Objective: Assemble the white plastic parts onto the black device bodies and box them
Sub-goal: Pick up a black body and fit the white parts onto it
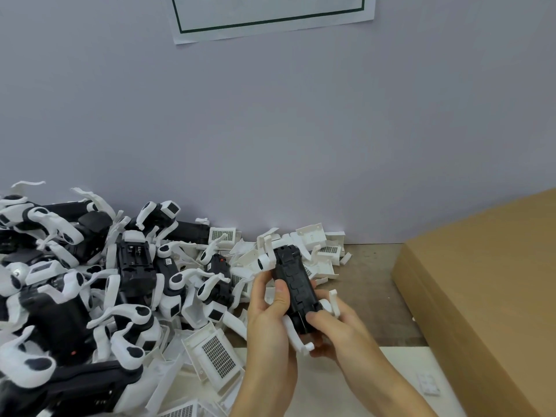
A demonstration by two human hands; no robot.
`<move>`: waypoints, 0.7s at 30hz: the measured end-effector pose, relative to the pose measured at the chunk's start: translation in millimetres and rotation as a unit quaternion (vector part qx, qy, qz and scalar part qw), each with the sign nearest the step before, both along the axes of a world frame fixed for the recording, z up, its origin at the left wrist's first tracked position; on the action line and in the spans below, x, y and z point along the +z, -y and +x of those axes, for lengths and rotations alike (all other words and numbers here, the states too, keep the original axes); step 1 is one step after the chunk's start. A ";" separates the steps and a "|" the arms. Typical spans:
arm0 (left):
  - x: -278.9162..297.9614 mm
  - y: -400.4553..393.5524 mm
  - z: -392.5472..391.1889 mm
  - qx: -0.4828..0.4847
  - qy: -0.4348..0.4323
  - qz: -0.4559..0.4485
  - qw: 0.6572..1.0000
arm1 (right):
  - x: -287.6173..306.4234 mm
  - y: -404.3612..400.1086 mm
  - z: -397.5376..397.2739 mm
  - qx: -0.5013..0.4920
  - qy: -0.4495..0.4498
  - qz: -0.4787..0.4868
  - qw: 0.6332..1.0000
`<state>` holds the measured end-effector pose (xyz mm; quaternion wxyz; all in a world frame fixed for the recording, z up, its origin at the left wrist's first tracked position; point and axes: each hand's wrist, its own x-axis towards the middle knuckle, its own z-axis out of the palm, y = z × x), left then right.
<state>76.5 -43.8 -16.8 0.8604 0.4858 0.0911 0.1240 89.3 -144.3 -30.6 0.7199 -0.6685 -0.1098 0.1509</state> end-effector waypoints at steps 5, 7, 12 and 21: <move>-2.2 -2.3 0.2 -0.010 0.000 -0.013 1.000 | 1.2 1.1 -1.5 0.015 0.006 0.002 1.000; -1.8 -2.4 -0.4 -0.005 0.004 -0.008 1.000 | -0.1 1.6 -0.9 0.018 0.004 0.001 1.000; -2.6 -3.1 0.2 0.002 -0.002 -0.008 1.000 | -2.4 1.3 1.6 0.014 -0.012 0.004 1.000; -2.7 -1.1 0.8 0.001 0.012 0.008 1.000 | -6.7 1.0 4.0 0.007 -0.023 0.017 1.000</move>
